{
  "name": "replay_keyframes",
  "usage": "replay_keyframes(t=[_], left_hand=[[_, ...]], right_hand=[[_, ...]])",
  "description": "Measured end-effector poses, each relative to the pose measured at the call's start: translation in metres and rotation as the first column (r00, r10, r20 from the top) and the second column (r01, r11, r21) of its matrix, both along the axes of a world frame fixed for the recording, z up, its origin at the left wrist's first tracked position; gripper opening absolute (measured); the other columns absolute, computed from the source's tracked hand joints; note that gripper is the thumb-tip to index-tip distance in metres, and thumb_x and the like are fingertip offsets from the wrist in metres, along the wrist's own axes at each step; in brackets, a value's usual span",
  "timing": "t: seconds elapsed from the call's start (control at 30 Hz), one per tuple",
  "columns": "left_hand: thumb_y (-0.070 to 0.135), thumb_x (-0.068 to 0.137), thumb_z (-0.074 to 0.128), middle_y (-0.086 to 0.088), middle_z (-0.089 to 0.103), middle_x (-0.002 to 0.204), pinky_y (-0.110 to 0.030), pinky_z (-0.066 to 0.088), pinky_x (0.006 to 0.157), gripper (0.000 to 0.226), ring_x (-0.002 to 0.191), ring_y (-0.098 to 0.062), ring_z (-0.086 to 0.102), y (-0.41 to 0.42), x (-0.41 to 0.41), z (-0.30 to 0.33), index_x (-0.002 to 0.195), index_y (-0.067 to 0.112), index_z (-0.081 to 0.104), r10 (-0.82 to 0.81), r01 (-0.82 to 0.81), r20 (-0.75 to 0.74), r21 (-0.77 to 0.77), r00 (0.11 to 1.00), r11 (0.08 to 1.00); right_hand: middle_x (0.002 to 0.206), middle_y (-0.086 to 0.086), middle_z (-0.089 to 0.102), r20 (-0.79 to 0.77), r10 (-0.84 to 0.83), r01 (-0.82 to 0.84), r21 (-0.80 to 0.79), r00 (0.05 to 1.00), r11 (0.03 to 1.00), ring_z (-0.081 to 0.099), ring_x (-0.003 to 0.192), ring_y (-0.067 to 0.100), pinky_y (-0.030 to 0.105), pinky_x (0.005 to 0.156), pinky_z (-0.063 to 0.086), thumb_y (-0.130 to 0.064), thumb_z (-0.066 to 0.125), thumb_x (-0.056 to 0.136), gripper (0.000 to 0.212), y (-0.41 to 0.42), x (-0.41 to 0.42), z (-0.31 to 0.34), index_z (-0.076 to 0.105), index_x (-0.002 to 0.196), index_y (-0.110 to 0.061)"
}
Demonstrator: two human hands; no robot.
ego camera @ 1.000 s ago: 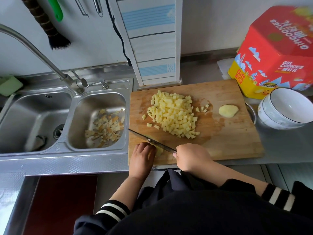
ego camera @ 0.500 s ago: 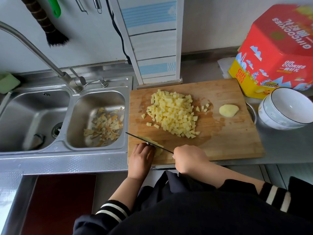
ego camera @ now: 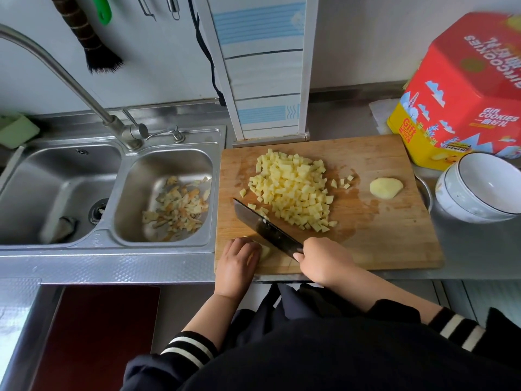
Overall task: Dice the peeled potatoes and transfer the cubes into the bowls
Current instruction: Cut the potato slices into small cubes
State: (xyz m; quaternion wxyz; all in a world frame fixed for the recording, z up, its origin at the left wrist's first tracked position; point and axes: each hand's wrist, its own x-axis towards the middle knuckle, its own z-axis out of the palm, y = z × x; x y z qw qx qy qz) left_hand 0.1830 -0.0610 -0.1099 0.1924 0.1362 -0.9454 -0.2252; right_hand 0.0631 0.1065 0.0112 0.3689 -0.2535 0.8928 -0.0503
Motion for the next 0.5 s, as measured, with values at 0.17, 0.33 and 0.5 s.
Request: replay_keyframes(t=[0.17,0.33,0.5], left_hand=[[0.025,0.092,0.057,-0.003,0.064,0.092,-0.026,0.042,0.076,0.021,0.088,-0.019,0.052,-0.001,0.001,0.005,0.088,0.010,0.071,-0.020,0.019,-0.027,-0.027,0.999,0.999],[0.024,0.092,0.057,-0.004,0.063,0.092,-0.026,0.042,0.075,0.021,0.089,-0.020,0.052,-0.001,0.009,0.004,0.088,0.008,0.070,-0.033,0.032,-0.024,-0.035,0.999,0.999],[0.025,0.093,0.054,-0.006,0.063,0.092,-0.029,0.042,0.075,0.023,0.088,-0.022,0.050,-0.004,0.007,0.004,0.090,0.007,0.068,-0.054,0.055,0.017,-0.042,0.998,0.998]], right_hand=[[0.072,-0.002,0.051,-0.052,-0.030,0.029,-0.014,0.998,0.999,0.054,0.071,0.022,0.031,0.061,0.038,-0.037,0.038,0.103,0.028,0.007,-0.002,0.005,0.049,0.088,-0.016],[0.074,-0.003,0.051,-0.024,0.042,-0.043,-0.001,0.999,0.999,0.054,0.073,0.022,0.031,0.062,0.040,-0.039,0.038,0.103,0.028,0.002,0.006,0.014,0.053,0.094,-0.017],[0.074,-0.001,0.049,0.004,0.144,-0.144,0.050,0.990,0.988,0.054,0.075,0.023,0.029,0.053,0.034,-0.035,0.037,0.104,0.032,-0.004,0.013,0.016,0.059,0.104,-0.012]])
